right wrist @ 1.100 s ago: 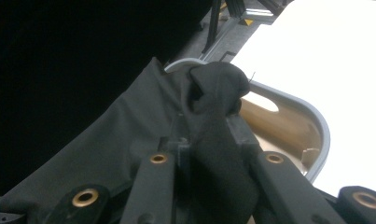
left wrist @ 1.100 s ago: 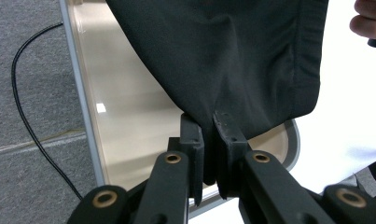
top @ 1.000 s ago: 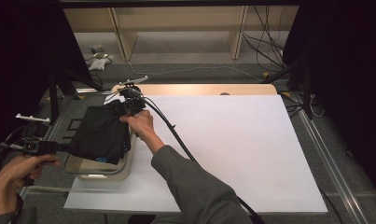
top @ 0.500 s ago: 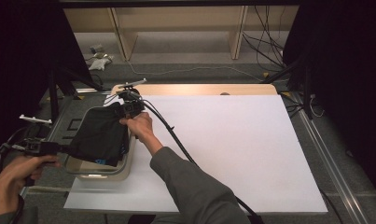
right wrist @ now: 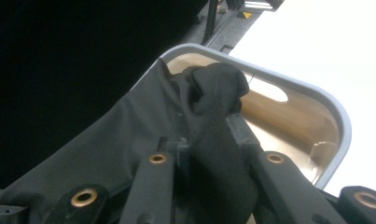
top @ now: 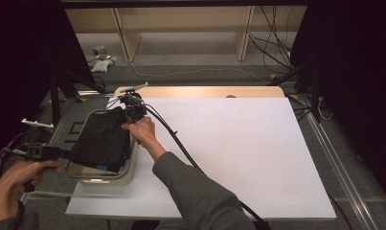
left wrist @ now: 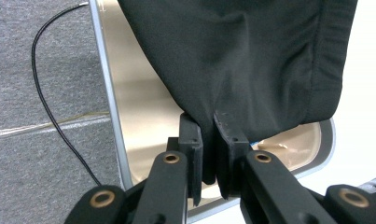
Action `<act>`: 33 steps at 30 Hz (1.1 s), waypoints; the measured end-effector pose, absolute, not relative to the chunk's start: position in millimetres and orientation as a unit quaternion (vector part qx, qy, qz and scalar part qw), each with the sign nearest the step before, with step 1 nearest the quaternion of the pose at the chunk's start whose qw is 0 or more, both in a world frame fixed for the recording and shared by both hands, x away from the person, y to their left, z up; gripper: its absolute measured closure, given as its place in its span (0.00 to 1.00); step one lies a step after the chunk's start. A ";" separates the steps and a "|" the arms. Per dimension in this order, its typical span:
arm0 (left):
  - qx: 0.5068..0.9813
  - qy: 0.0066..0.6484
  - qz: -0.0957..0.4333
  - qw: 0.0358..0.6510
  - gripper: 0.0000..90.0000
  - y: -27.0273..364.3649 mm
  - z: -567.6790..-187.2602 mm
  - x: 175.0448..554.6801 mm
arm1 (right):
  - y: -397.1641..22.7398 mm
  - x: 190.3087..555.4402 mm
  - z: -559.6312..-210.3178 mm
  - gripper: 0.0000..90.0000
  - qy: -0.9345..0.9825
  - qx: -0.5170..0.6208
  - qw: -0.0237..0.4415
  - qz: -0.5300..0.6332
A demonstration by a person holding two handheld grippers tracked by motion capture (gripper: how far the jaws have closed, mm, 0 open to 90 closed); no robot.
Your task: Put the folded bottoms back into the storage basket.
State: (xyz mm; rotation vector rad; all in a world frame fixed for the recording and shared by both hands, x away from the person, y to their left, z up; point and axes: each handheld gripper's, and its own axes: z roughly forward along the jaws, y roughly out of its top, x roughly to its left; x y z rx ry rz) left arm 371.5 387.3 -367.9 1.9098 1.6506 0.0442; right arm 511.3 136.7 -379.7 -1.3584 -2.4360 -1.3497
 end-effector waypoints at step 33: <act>0.725 0.627 0.010 0.283 0.91 388.2 -375.9 373.9 | 144.0 509.0 -388.2 0.83 -0.793 -0.438 0.020 -0.422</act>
